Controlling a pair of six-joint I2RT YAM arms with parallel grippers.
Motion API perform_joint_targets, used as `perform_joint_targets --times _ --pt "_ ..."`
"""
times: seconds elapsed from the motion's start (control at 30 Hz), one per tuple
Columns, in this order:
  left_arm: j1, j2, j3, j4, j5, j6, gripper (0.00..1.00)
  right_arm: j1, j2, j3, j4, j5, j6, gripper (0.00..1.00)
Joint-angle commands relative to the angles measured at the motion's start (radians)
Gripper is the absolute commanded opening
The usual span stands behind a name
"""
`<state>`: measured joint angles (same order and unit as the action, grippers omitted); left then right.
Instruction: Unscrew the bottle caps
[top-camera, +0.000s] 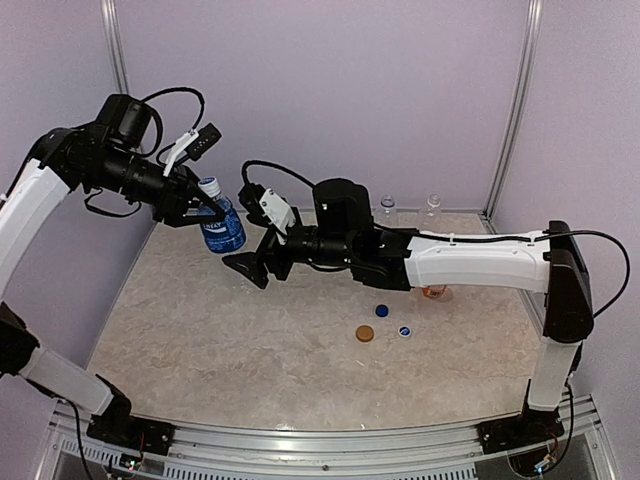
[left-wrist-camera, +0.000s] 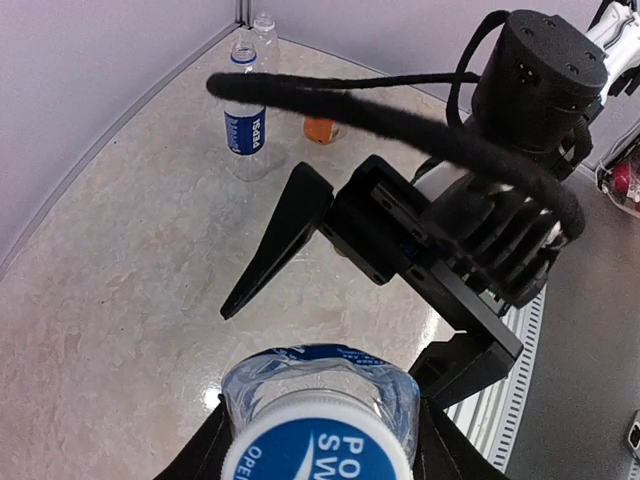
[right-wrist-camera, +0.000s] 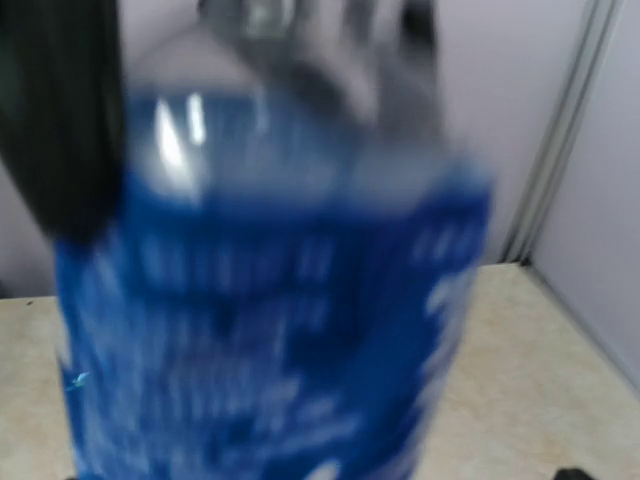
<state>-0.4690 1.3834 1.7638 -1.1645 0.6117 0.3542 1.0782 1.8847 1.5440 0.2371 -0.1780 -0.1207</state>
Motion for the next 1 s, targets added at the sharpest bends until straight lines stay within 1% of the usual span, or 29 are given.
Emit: perform_joint_targets --times 0.0,0.07,0.13,0.2,0.27,0.33,0.37,0.4,0.43,0.5,0.57,0.6,0.7,0.8,0.9,0.97 --pt "-0.007 -0.029 0.066 -0.052 -0.002 -0.026 0.34 0.01 0.041 0.003 0.064 -0.039 0.057 0.99" --pt "-0.006 -0.034 0.072 -0.055 -0.007 -0.025 0.34 0.01 0.039 -0.015 0.095 -0.057 0.07 0.97" --pt "-0.007 -0.037 0.075 -0.056 0.001 -0.035 0.34 0.01 0.044 -0.014 0.098 -0.066 0.079 0.92" --pt "-0.007 -0.035 0.083 -0.054 0.015 -0.048 0.33 0.01 0.052 0.007 0.072 -0.08 0.076 0.81" --pt "-0.007 -0.031 0.103 -0.055 0.024 -0.07 0.33 0.01 0.053 0.011 0.059 -0.085 0.078 0.65" --pt "-0.006 -0.027 0.128 -0.056 0.031 -0.082 0.34 0.009 0.044 0.0 0.06 -0.08 0.079 0.55" --pt "-0.005 -0.028 0.138 -0.057 0.031 -0.087 0.39 0.009 0.038 -0.007 0.064 -0.076 0.083 0.52" --pt "-0.005 -0.029 0.147 -0.054 0.026 -0.095 0.5 0.01 0.031 -0.015 0.072 -0.072 0.086 0.5" --pt "-0.004 -0.03 0.151 -0.051 0.02 -0.102 0.57 0.011 0.025 -0.021 0.083 -0.071 0.095 0.49" --pt "-0.003 -0.031 0.152 -0.04 0.006 -0.126 0.79 0.011 0.01 -0.033 0.117 -0.067 0.112 0.48" --pt "-0.002 -0.034 0.149 -0.027 -0.011 -0.153 0.97 0.012 -0.003 -0.041 0.16 -0.046 0.144 0.48" --pt "-0.002 -0.035 0.151 -0.024 -0.02 -0.166 0.98 0.017 -0.011 -0.045 0.183 -0.026 0.164 0.48" --pt "-0.002 -0.045 0.19 -0.039 -0.068 -0.175 0.99 0.03 -0.034 -0.072 0.275 0.031 0.218 0.46" --pt "0.0 -0.057 0.246 -0.083 -0.13 -0.149 0.99 0.047 -0.045 -0.083 0.37 0.095 0.289 0.45" --pt "0.0 -0.123 0.226 -0.06 -0.162 -0.09 0.99 0.065 -0.033 -0.057 0.413 0.131 0.341 0.43" --pt "-0.001 -0.186 0.162 0.014 -0.161 -0.073 0.99 0.085 -0.02 -0.033 0.434 0.124 0.332 0.43"
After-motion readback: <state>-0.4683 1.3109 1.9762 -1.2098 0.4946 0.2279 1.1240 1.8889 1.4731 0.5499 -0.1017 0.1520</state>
